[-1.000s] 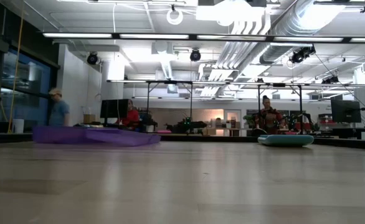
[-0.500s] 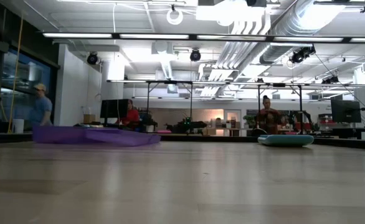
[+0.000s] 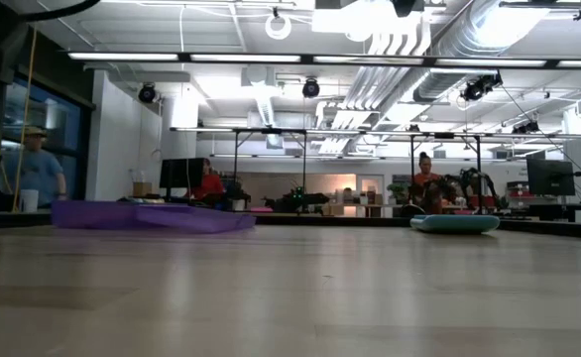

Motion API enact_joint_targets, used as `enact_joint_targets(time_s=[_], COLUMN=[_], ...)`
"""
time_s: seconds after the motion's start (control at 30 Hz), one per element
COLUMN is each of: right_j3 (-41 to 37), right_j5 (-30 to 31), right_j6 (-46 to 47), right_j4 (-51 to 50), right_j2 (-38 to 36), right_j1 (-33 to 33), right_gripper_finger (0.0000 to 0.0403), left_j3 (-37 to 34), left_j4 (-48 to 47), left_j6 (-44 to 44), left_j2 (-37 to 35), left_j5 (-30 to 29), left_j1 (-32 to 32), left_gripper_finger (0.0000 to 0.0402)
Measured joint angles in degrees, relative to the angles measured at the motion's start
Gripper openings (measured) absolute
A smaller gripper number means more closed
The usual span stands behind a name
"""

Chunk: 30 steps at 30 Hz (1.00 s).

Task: Pack school essentials
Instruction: Put the pink eraser into the purple supply box

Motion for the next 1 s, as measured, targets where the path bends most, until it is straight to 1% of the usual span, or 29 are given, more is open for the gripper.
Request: enact_joint_targets(time_s=[0.2, 0.37, 0.43, 0.8, 1.0], right_j3=[0.0, 0.0, 0.0, 0.0, 0.0], right_j5=[0.0, 0.0, 0.0, -0.5, -2.5], right_j6=[-0.2, -0.2, -0.2, 0.2, 0.3], right_j4=[-0.6, -1.4, -2.1, -4.4, -5.0], right_j2=[0.0, 0.0, 0.0, 0.0, 0.0], right_j1=[0.0, 0.0, 0.0, -0.8, -2.2], right_gripper_finger=[0.0000, 0.0000, 0.0000, 0.0000, 0.0000], left_j3=[4.4, 8.3, 9.2, 9.2, 9.2], left_j4=[-2.4, -7.3, -7.7, -6.8, -5.8], left_j6=[-0.8, -2.3, -2.4, -3.0, -4.3], left_j2=[2.2, 5.4, 7.1, 14.1, 15.6], left_j5=[-1.0, -2.6, -3.1, -3.7, -1.8], left_j1=[1.2, 0.7, 0.3, 0.9, 0.8], left_gripper_finger=[0.0181, 0.0165, 0.0161, 0.0165, 0.0171])
